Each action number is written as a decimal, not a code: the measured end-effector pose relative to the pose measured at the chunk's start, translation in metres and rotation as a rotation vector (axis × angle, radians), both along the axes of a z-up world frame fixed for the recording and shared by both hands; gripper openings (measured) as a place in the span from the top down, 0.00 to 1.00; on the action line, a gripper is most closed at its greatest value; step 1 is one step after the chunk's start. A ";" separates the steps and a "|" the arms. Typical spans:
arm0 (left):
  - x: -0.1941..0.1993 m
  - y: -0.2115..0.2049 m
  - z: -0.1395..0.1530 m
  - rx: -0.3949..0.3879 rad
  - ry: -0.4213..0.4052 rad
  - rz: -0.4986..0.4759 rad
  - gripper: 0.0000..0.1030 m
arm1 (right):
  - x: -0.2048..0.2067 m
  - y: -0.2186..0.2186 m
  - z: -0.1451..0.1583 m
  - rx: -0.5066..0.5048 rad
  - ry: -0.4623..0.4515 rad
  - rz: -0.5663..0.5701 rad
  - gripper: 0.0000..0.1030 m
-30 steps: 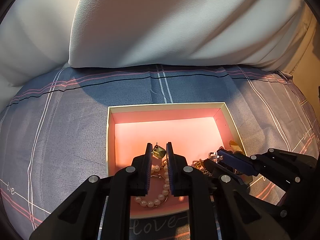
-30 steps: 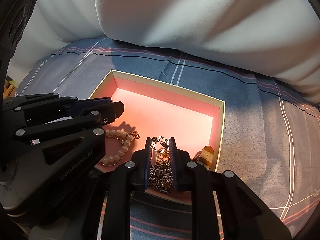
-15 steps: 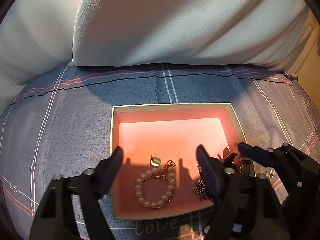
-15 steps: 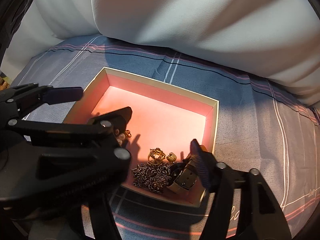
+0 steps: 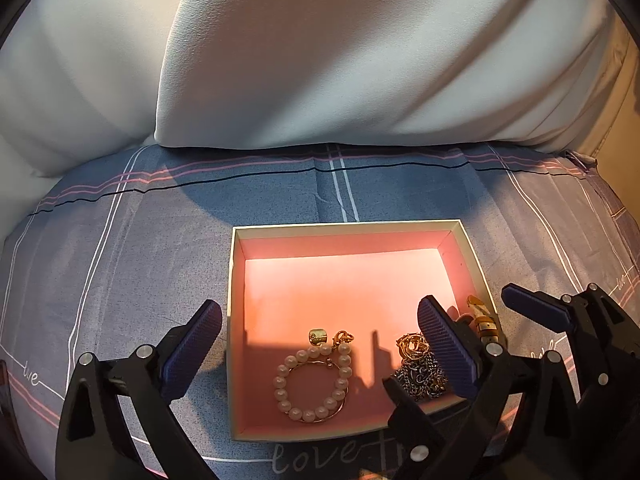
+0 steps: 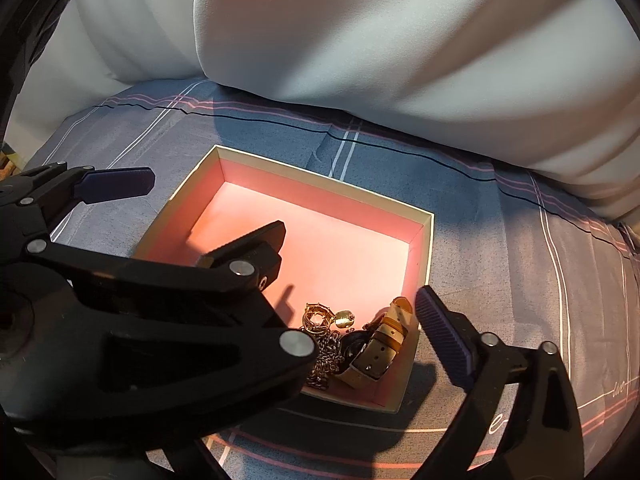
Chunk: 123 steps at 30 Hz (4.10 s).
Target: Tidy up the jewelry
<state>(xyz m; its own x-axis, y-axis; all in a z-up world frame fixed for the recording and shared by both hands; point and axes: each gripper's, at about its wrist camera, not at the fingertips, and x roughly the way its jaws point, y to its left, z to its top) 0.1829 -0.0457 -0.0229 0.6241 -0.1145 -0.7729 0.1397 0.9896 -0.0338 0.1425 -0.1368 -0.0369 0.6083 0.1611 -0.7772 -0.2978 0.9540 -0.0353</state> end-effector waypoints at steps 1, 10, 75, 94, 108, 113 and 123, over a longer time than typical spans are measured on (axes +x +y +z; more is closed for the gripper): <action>-0.001 0.001 0.001 -0.011 0.002 -0.004 0.06 | -0.001 -0.001 0.000 0.011 0.011 0.000 0.05; -0.020 0.001 0.015 -0.010 -0.039 -0.002 0.06 | -0.018 -0.006 0.002 0.048 0.008 -0.018 0.05; -0.224 0.035 0.113 -0.071 -0.225 0.070 0.06 | -0.226 -0.024 0.112 0.068 -0.307 -0.134 0.05; -0.224 0.032 0.111 -0.074 -0.217 0.059 0.06 | -0.227 -0.025 0.113 0.072 -0.306 -0.131 0.05; -0.227 0.024 0.113 -0.074 -0.228 0.019 0.06 | -0.228 -0.026 0.114 0.073 -0.300 -0.122 0.05; -0.228 0.021 0.113 -0.053 -0.239 0.028 0.06 | -0.229 -0.027 0.115 0.076 -0.303 -0.128 0.05; -0.220 0.021 0.107 -0.131 -0.166 0.027 0.06 | -0.227 -0.026 0.113 0.071 -0.300 -0.125 0.05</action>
<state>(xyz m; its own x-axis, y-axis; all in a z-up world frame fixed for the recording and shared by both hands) -0.0373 -0.0252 0.0839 0.7460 -0.1885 -0.6387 0.1271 0.9818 -0.1412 -0.0843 -0.1629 0.0765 0.8271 0.1177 -0.5496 -0.1643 0.9857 -0.0361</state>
